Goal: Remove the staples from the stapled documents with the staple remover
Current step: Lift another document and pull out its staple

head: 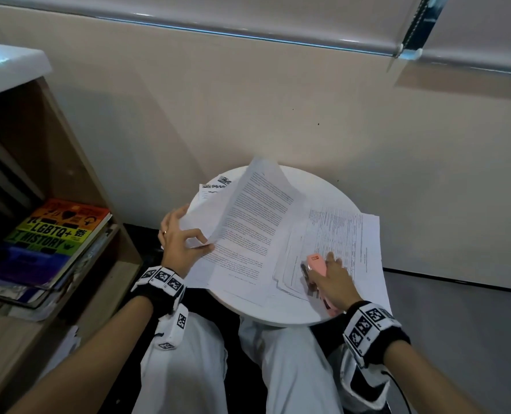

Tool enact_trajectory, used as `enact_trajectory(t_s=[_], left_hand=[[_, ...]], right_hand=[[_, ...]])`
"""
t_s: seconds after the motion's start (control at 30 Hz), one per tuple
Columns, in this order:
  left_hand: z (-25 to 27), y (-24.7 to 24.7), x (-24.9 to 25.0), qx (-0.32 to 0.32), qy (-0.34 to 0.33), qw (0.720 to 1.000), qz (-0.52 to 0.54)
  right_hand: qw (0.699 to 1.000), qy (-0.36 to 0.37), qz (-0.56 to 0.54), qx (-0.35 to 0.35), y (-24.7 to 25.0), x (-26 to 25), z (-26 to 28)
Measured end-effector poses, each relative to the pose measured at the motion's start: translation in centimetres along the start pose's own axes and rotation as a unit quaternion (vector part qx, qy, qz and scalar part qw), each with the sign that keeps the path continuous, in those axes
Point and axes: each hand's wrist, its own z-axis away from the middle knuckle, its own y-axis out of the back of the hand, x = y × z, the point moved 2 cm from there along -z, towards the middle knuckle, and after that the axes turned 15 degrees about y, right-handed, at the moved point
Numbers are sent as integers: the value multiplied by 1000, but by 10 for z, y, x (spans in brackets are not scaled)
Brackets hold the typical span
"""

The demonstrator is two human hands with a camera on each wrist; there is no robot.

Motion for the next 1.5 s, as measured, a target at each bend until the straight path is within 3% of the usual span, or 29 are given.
enact_trajectory(t_s=[0.1, 0.23, 0.33, 0.47, 0.57, 0.63, 0.8, 0.9, 0.97, 1.03, 1.07, 1.13, 1.2, 1.27, 1.37, 1.5], left_hand=[[-2, 12, 6, -51, -12, 999, -5], [-6, 38, 16, -103, 52, 983, 143], [-1, 56, 27, -133, 63, 954, 262], [23, 55, 34, -203, 134, 898, 366], [49, 37, 31, -222, 113, 940, 232], [75, 23, 33, -262, 124, 945, 153], [125, 0, 31, -398, 161, 898, 101], [139, 2, 36, -457, 157, 874, 53], [141, 12, 48, -504, 155, 847, 61], [139, 26, 62, -544, 178, 817, 71], [136, 34, 68, -543, 179, 820, 32], [124, 41, 71, -469, 114, 864, -144], [107, 37, 73, -323, 55, 904, -274], [89, 21, 75, -228, 22, 939, -258], [65, -14, 72, -224, -4, 939, -261], [48, -44, 49, -256, 3, 921, -292]], right_hand=[[1000, 14, -5, 4, -1, 1, -2], [999, 16, -34, 7, -3, 13, -7], [999, 0, -46, 5, -8, 32, -15], [999, 6, -43, -4, 8, 2, 1], [997, -9, -71, 10, 12, 4, 1], [993, -18, -119, 17, 16, 3, 3], [962, -64, -266, 21, 30, -1, 11], [952, -87, -290, 33, 40, -7, 13], [954, -69, -273, 100, 49, -12, 9], [946, -15, -243, 214, 56, -16, 1], [940, 22, -218, 264, 58, -20, -2], [934, 80, -192, 292, 56, -33, -5], [936, 113, -228, 244, 47, -53, -6], [952, 120, -248, 134, 32, -77, -5], [969, 67, -239, -19, 1, -97, -15], [987, 47, -130, -84, -38, -109, -31]])
